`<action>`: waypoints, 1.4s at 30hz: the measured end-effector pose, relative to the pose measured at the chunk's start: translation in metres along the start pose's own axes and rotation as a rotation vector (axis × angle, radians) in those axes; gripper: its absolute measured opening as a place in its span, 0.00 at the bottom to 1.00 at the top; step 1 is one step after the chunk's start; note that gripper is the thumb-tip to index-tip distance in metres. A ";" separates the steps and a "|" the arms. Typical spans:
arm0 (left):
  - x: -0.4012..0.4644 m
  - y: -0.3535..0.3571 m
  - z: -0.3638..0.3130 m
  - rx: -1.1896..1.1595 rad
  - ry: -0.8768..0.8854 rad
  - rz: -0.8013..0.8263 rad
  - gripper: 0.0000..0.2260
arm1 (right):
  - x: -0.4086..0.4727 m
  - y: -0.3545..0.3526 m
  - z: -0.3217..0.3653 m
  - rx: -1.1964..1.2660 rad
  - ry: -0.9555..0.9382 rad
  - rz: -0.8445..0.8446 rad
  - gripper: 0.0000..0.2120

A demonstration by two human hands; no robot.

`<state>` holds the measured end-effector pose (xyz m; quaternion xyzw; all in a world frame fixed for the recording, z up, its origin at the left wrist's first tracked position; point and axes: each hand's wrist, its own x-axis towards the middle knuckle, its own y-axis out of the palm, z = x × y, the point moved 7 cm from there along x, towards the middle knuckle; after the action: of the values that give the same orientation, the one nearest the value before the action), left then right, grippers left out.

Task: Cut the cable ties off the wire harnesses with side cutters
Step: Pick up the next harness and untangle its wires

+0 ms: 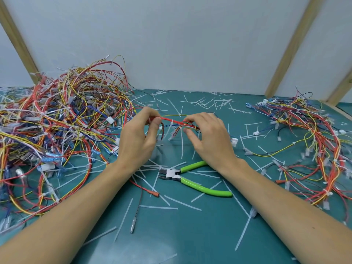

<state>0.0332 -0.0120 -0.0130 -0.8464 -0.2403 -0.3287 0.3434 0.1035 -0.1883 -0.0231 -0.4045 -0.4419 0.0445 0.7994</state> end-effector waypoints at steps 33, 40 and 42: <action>0.000 0.011 -0.020 0.392 0.140 0.045 0.05 | -0.001 -0.010 0.017 0.002 -0.123 -0.122 0.11; 0.001 0.000 -0.003 0.326 -0.030 -0.027 0.05 | 0.000 -0.011 -0.002 0.028 0.029 -0.119 0.21; 0.001 -0.002 -0.001 0.297 -0.063 -0.042 0.05 | 0.000 -0.011 -0.007 0.077 0.082 -0.138 0.26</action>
<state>0.0322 -0.0110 -0.0111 -0.7911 -0.3144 -0.2698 0.4501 0.1054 -0.1998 -0.0173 -0.3435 -0.4337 -0.0104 0.8330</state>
